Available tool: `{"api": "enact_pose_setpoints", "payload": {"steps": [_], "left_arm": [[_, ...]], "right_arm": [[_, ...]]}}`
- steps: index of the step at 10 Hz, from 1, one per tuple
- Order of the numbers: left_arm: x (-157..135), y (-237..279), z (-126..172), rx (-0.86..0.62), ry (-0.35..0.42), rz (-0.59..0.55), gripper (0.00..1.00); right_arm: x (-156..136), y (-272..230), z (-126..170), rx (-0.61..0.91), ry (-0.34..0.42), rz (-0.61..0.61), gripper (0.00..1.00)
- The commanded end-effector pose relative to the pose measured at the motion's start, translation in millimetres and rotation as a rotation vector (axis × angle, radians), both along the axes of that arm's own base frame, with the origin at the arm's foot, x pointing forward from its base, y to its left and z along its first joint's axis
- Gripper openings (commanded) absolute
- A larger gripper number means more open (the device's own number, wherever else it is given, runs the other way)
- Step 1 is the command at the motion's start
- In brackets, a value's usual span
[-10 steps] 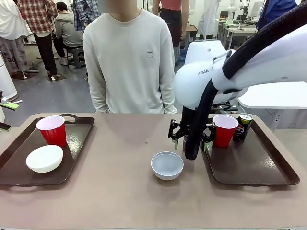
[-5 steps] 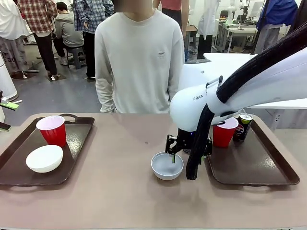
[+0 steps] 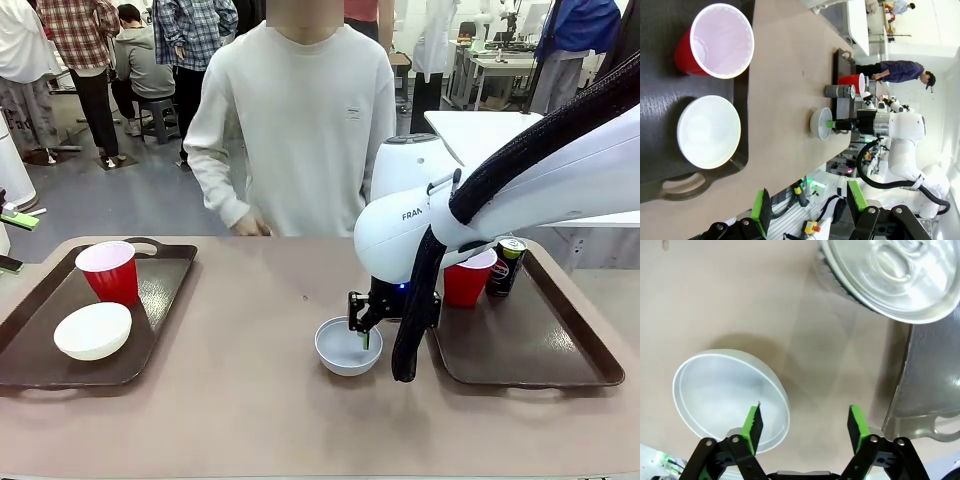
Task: Prepare tableware on both trays.
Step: Pick up a Picnic Bowl from the table and place it on a Handle tray.
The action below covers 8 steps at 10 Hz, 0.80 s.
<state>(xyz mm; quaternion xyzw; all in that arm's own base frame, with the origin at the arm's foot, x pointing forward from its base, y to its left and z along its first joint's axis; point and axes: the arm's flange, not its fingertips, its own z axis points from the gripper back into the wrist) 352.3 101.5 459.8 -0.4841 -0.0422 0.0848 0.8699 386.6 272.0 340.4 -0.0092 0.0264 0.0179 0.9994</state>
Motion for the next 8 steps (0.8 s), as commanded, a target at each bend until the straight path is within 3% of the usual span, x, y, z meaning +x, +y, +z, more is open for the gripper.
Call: {"api": "enact_pose_setpoints", "payload": {"steps": [1, 2, 3, 7, 8], "left_arm": [[0.0, 1.1, -0.3, -0.021, -0.021, -0.002, 0.80], [0.0, 1.1, -0.3, -0.021, -0.021, -0.002, 0.80], [0.0, 1.1, -0.3, -0.021, -0.021, -0.002, 0.80], [0.0, 1.1, -0.3, -0.021, -0.021, -0.002, 0.80], [0.0, 1.1, -0.3, -0.021, -0.021, -0.002, 0.80]], "right_arm": [[-1.8, -3.8, -1.8, 0.019, -0.009, 0.047, 0.00], [-2.3, -4.2, -2.5, 0.028, -0.007, 0.067, 0.38], [-2.3, -4.4, -3.4, 0.038, -0.004, 0.076, 0.00], [-8.5, -10.3, 1.7, 0.074, -0.002, 0.103, 0.00], [-19.3, -14.7, 8.6, 0.072, 0.034, 0.093, 0.00]]}}
